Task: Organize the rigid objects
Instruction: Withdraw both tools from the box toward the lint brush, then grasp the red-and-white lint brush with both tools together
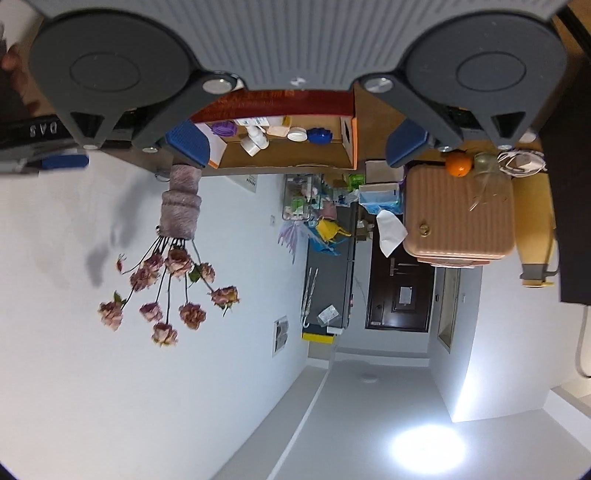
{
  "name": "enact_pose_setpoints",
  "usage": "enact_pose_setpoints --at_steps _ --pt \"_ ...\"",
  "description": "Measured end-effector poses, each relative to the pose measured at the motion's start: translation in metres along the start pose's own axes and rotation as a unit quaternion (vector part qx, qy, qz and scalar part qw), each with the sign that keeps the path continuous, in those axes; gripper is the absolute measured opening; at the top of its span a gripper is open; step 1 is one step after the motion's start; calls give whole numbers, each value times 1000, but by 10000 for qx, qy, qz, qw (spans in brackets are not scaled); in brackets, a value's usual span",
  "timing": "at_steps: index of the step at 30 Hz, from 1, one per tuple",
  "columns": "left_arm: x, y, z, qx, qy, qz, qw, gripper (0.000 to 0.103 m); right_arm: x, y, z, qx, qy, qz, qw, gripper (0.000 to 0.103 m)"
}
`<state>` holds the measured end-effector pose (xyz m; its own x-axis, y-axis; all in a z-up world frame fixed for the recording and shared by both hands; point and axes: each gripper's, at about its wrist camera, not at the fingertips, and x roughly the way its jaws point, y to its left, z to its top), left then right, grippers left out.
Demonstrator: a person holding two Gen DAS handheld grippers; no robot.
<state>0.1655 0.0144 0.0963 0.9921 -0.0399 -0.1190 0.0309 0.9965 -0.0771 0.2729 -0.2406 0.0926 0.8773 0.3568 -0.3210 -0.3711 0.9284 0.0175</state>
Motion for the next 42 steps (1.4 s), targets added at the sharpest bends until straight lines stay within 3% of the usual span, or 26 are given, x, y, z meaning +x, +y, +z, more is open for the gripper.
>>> enact_pose_setpoints --at_steps 4,9,14,20,28,30,32,34,36,42 --pt "-30 14 -23 -163 91 136 9997 103 -23 9 -41 288 98 151 9994 101" --pt "-44 27 -49 -473 496 175 9975 103 -37 32 -89 297 373 101 9988 101" --pt "-31 23 -62 -363 734 138 9965 103 -51 41 -110 177 435 94 9989 101" --pt "-1 31 -83 -485 1290 189 9903 103 -38 21 -117 357 628 -198 9972 97" --pt "63 43 -85 -739 1580 210 9844 103 24 -10 -99 537 755 -241 9954 94" --pt "84 48 -84 -921 1681 238 9812 103 44 -19 -88 588 732 -171 9954 88" --pt "104 53 -85 -1116 1781 198 9775 96 68 -29 -77 706 757 -106 9946 84" --pt "121 58 -86 -1259 1888 156 9738 83 95 -40 -69 857 836 -52 9928 84" --pt "136 64 -88 -1390 1968 128 9704 73 121 -50 -62 1000 942 -75 9905 70" --pt "159 74 -101 -1770 2191 -137 9594 70 184 -71 -60 1406 1281 60 9817 52"
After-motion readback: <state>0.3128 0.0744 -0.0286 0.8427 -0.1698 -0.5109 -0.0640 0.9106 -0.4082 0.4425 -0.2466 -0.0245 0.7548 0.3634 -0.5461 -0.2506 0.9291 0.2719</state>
